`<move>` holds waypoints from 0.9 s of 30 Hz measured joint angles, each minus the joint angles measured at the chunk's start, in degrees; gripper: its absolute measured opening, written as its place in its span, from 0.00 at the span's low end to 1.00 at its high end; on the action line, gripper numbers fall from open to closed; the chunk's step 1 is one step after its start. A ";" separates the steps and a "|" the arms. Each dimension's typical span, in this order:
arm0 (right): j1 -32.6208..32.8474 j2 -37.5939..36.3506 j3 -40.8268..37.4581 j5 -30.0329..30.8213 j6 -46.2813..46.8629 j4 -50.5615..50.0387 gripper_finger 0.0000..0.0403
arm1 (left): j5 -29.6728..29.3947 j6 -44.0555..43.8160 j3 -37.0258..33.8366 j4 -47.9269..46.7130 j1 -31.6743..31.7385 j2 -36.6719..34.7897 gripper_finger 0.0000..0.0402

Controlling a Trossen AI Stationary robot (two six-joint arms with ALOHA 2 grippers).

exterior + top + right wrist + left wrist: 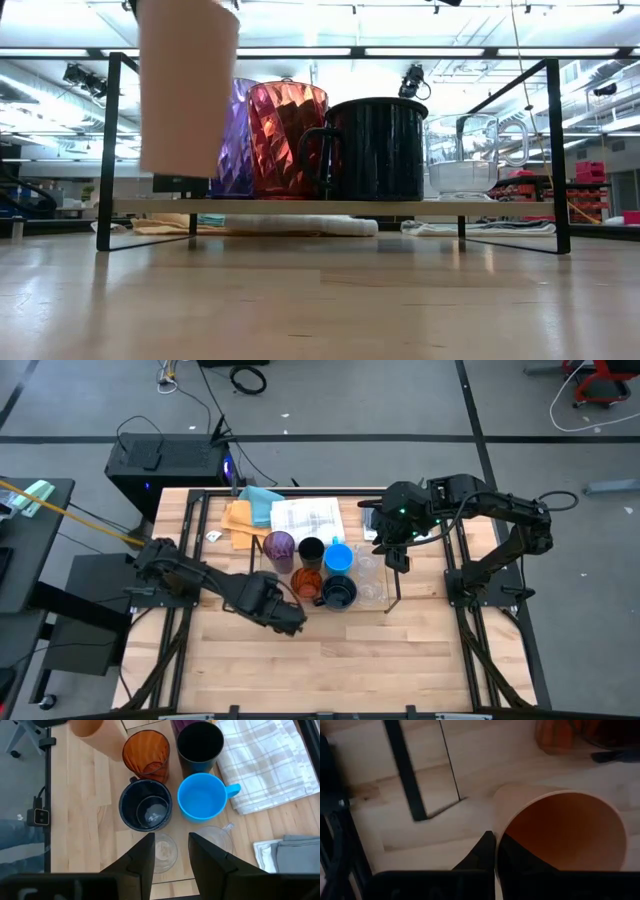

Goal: Stack small to large cups/mugs on shelf
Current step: Put the orange cup on the shelf

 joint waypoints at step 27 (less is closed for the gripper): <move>-0.02 -0.02 0.00 0.90 1.31 2.57 0.31 | -2.66 2.41 -12.33 4.59 5.39 -10.71 0.02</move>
